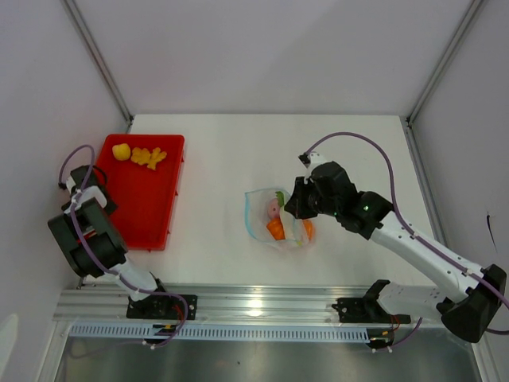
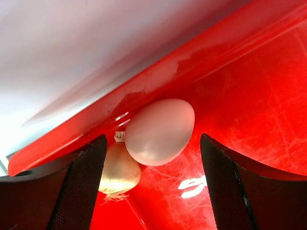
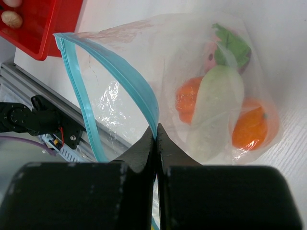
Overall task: Place the food in the zip-top bag and seal the zipper
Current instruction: Pick up the fake food from the bin.
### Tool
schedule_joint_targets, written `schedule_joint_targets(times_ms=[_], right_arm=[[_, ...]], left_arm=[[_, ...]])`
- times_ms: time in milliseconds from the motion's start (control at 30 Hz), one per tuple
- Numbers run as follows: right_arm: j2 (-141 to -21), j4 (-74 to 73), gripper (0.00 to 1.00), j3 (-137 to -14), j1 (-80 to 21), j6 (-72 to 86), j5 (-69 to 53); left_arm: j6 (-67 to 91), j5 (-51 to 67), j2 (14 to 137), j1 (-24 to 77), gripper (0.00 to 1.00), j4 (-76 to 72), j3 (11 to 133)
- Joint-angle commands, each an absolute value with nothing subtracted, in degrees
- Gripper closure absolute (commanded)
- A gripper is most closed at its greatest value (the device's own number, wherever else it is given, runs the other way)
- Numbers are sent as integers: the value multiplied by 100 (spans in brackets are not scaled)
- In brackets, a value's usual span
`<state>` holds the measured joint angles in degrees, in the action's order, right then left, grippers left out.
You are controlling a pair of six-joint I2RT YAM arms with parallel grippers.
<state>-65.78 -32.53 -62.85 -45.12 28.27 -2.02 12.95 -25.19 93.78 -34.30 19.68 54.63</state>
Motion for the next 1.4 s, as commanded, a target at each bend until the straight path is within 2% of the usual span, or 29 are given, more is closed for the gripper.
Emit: schedule_joint_targets(times_ms=[0,700,1033,1200,1300,1333,1367], right_arm=[[-6346,-3164,100,-6258,-4465,2707,-202],[-6328,-3103,100,-6205,-4386,2751,-255],[-6328,-3059,100,-6152,-4386,2777,-281],[-6319,-3059,100,-6135,-4377,2760,-246],[-6328,-3032,100,-6135,-4368,2769,-299],[-6328,-3032,100,-6135,-4368,2769,-308],[-6319,-3015,100,-6135,-4368,2795,-308]], left_arm=[[1169,-2637,9422,-3524,20,1591,5520],[1345,-2804,9659,-3516,23,1486,5441],[1485,-2900,9650,-3516,29,1520,5493],[1591,-2918,9572,-3516,39,1486,5440],[1600,-2857,9510,-3516,49,1503,5458],[1582,-2796,9466,-3516,54,1512,5467],[1573,-2760,9448,-3516,65,1529,5484]])
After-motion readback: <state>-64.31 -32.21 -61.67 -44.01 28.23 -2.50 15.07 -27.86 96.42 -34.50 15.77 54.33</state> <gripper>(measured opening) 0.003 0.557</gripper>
